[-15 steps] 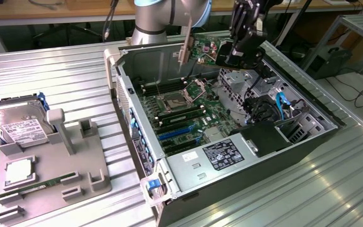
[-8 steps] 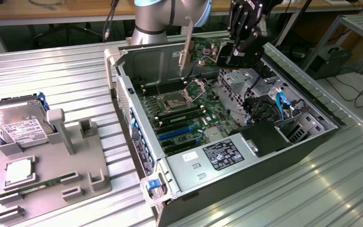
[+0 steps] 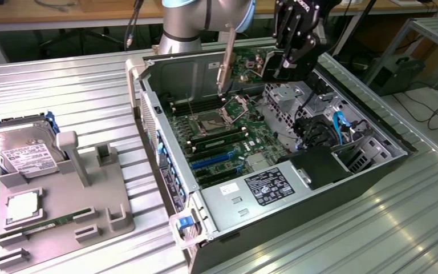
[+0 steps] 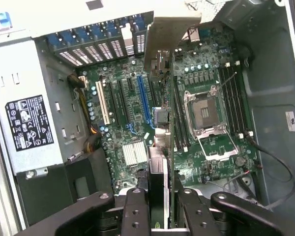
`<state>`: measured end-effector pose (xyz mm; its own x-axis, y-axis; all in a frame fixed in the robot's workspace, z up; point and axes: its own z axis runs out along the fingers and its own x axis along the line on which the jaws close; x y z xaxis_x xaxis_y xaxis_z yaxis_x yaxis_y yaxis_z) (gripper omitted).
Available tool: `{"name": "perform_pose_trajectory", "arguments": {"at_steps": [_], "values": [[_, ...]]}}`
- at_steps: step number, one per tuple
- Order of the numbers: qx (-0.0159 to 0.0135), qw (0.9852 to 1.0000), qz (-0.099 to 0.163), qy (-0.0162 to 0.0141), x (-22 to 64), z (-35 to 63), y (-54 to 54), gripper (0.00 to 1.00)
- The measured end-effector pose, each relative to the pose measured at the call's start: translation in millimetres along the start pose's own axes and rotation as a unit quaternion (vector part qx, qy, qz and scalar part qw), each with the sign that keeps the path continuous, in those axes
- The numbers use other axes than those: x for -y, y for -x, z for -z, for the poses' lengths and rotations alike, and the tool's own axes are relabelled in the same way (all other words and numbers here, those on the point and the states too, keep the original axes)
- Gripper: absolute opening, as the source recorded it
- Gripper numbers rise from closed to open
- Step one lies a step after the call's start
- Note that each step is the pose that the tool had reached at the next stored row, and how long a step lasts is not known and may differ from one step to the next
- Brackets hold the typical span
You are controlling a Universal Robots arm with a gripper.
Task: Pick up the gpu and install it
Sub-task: 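Insert the gpu into the slot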
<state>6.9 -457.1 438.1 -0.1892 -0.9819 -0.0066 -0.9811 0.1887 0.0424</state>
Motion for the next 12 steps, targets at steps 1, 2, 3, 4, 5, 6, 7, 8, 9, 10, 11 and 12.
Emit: {"name": "perform_pose_trajectory", "arguments": {"at_steps": [1, 2, 3, 4, 5, 6, 7, 8, 9, 10, 11, 12], "values": [[-0.0003, 1.0000, 0.006, 0.0000, 0.0, 0.0, 0.0, 0.28], [-0.0005, 0.9999, 0.013, 0.0001, 0.0, 0.0, 0.0, 0.28], [-0.0008, 0.9998, 0.018, 0.0001, 0.0, 0.0, 0.0, 0.28], [-0.0010, 0.9997, 0.024, 0.0001, 0.0, 0.0, 0.0, 0.28], [-0.0012, 0.9995, 0.030, 0.0002, 0.0, 0.0, 0.0, 0.28], [-0.0015, 0.9994, 0.036, 0.0002, 0.0, 0.0, 0.0, 0.28], [-0.0018, 0.9991, 0.041, 0.0003, 0.0, 0.0, 0.0, 0.28], [-0.0019, 0.9989, 0.047, 0.0003, 0.0, 0.0, 0.0, 0.28], [-0.0022, 0.9986, 0.053, 0.0004, 0.0, 0.0, 0.0, 0.28], [-0.0025, 0.9982, 0.059, 0.0004, 0.0, 0.0, 0.0, 0.28], [-0.0028, 0.9979, 0.065, 0.0004, 0.0, 0.0, 0.0, 0.28], [-0.0030, 0.9975, 0.071, 0.0005, 0.0, 0.0, 0.0, 0.28]]}}
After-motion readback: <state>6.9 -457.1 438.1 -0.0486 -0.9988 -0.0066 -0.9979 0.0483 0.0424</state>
